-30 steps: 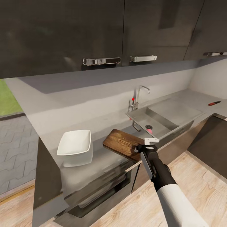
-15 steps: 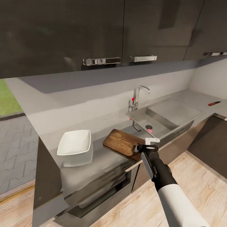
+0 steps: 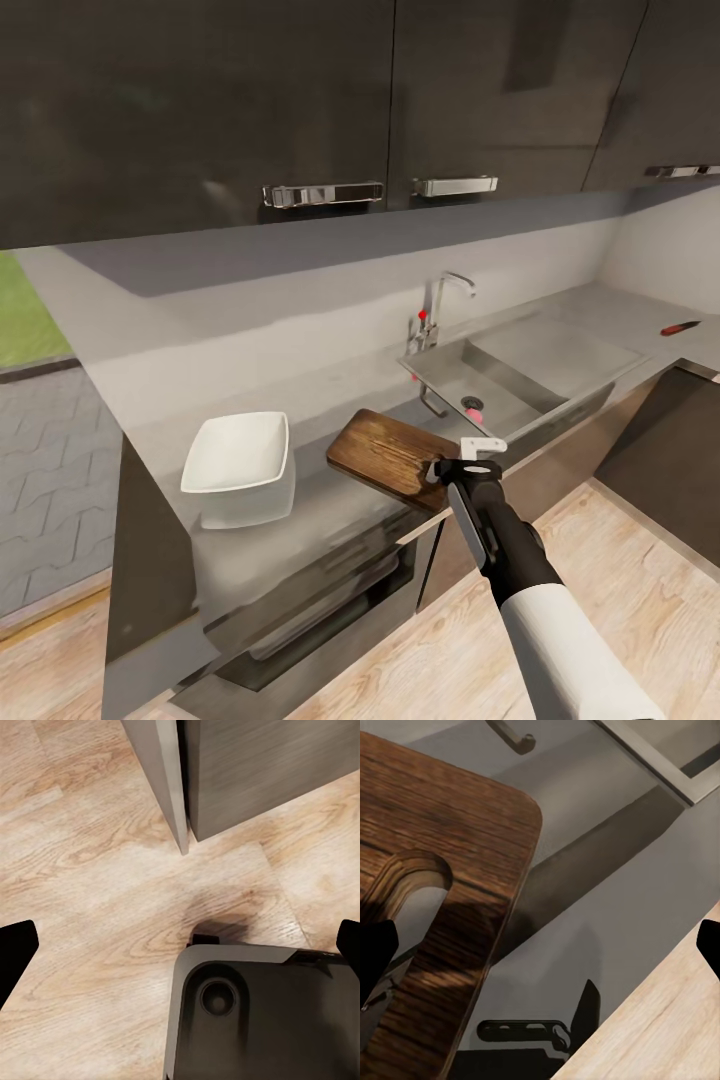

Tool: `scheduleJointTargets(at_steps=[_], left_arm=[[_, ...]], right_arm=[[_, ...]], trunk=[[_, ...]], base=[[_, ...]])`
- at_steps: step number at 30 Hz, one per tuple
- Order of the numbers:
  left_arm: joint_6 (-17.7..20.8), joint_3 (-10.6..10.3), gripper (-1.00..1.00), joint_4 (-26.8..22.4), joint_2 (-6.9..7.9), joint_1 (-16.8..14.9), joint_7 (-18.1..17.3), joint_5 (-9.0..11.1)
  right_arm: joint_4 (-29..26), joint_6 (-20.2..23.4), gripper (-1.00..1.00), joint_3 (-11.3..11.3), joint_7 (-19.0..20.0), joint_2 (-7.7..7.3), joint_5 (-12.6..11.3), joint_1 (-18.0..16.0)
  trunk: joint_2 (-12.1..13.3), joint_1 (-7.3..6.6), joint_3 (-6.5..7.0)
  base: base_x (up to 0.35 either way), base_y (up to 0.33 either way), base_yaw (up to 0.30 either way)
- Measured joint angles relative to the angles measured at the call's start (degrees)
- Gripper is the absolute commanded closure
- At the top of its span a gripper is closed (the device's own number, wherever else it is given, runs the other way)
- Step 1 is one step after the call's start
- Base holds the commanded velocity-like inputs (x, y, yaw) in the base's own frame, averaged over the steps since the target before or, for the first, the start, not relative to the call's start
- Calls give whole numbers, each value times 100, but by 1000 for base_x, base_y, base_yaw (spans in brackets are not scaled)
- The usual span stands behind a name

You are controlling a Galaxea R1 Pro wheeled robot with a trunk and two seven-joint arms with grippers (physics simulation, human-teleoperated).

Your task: In the kitchen, take the Vidalia onion out of the sink, dice it on the chopping board with the paring knife, put the diced onion into the bowl on the countertop, then place both the paring knife and the chopping board into the sink.

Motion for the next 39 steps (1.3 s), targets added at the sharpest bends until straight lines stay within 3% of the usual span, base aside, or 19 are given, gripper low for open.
scheduleJointTargets(at_steps=[18, 37, 39], left_arm=[[-2, 0, -100, 1, 0, 0, -1, -1], [-1, 1, -100, 0, 0, 1, 2, 0], [-1, 0, -100, 0, 0, 0, 3, 0]], right_arm=[[342, -294, -100, -15, -3, 19, 13, -3], [352, -291, -100, 3, -19, 45, 83, -4], [459, -309, -100, 7, 1, 54, -16, 0]], trunk=[[-3, -1, 1], [-2, -1, 1], [0, 0, 0]], base=[[0, 0, 0], [0, 0, 0], [0, 0, 0]])
